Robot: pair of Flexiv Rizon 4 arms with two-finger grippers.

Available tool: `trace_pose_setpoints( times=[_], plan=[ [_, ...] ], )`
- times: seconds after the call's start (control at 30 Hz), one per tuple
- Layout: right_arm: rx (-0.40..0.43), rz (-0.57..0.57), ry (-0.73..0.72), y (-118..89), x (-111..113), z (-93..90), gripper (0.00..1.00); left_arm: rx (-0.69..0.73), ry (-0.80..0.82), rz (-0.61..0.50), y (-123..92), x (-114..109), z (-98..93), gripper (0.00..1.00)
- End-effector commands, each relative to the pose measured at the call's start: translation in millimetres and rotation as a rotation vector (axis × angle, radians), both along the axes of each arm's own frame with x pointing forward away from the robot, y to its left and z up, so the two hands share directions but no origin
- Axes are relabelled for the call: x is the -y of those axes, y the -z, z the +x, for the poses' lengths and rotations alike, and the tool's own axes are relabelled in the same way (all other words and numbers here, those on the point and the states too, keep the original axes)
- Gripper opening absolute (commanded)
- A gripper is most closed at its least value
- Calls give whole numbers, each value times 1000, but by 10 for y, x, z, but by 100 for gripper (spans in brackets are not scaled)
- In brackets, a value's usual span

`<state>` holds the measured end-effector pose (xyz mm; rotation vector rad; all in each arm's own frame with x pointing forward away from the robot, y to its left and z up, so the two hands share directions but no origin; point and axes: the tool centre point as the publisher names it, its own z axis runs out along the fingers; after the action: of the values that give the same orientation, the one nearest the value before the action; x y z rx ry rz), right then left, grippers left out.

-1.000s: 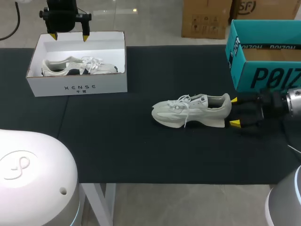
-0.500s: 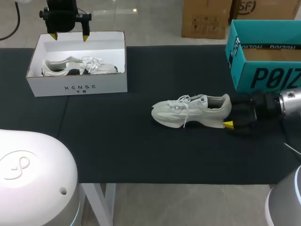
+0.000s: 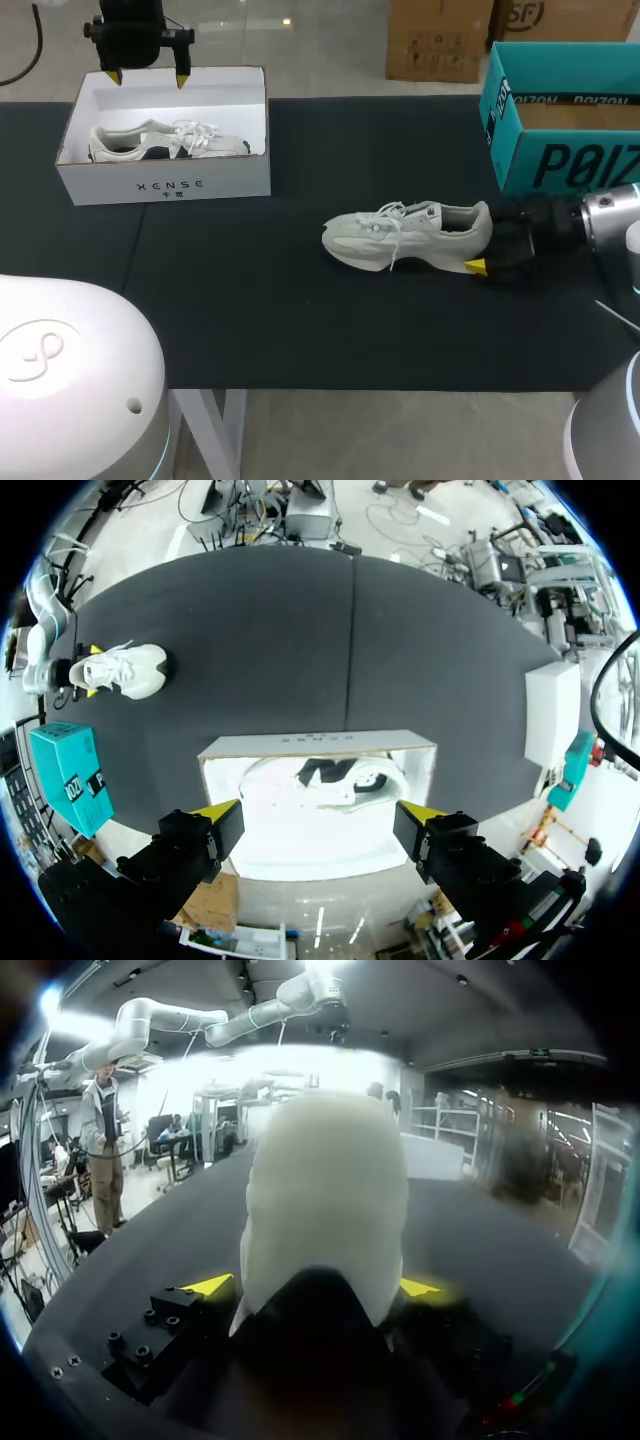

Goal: Take the shoe out of the shoebox, open the shoe tongue, remove and reinsert the insole, then place the shoe into the shoebox

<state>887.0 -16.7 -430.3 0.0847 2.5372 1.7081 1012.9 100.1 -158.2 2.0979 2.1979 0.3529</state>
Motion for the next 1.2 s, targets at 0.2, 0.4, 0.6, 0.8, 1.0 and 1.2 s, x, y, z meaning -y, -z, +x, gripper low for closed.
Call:
trace_pose_setpoints(
  times=[0.2,0.4,0.6,0.8,1.0,1.2],
  plan=[
    [-8,1,16,127,-14,30,100,1,0,3,-1,-1,-4,100],
    [-7,11,31,154,-11,61,0,1,0,3,-1,-1,-4,100],
    [-10,29,21,149,-67,68,0,1,0,3,-1,-1,-4,100],
    [-10,29,21,149,-67,68,0,1,0,3,-1,-1,-4,100],
    [-10,29,21,149,-67,68,0,1,0,3,-1,-1,-4,100],
    [-10,29,21,149,-67,68,0,8,106,13,-13,516,0,100]
  ],
)
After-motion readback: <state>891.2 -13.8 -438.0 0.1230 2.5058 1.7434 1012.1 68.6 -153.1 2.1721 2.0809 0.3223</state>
